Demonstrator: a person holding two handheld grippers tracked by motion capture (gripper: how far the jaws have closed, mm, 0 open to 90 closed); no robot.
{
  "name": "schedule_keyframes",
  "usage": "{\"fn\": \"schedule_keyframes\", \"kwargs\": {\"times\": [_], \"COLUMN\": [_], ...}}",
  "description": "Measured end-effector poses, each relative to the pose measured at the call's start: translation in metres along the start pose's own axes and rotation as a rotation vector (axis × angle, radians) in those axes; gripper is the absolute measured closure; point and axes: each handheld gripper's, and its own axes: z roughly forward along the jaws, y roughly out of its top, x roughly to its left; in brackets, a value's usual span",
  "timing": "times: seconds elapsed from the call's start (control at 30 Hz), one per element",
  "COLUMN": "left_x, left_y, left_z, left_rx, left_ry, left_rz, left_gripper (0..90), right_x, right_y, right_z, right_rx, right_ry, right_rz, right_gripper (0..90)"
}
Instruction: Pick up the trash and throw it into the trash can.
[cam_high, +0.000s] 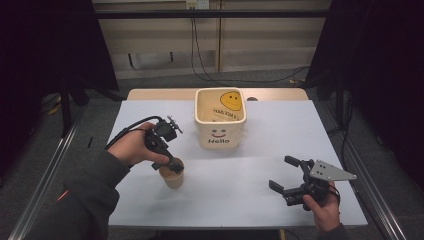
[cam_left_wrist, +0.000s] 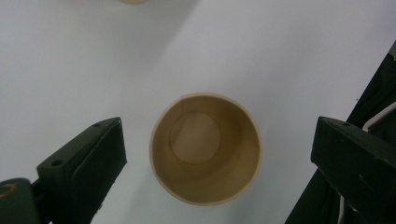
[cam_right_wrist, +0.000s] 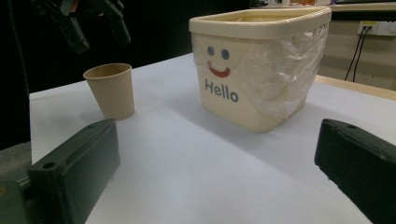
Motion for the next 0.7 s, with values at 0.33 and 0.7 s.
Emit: {"fn": "schedule_keyframes", "kwargs": {"times": [0.33,0.7], "left_x": [0.001,0.001], "left_y": [-0.003,-0.004], "left_z": [0.016,0.032], "left_rx": [0.029,0.078], "left_ry": [0.002,0.004], "left_rz": [-0.025,-0.049], "left_gripper": [3.6,4.1], "right_x": [0.000,0.000], "right_y": [0.000,0.000], "right_z": [0.000,-0.001], "right_rx": [0.001,0.000], "right_ry": [-0.004,-0.003], "right_rz": [0.001,0.000], "right_gripper": [0.0,0.0]}}
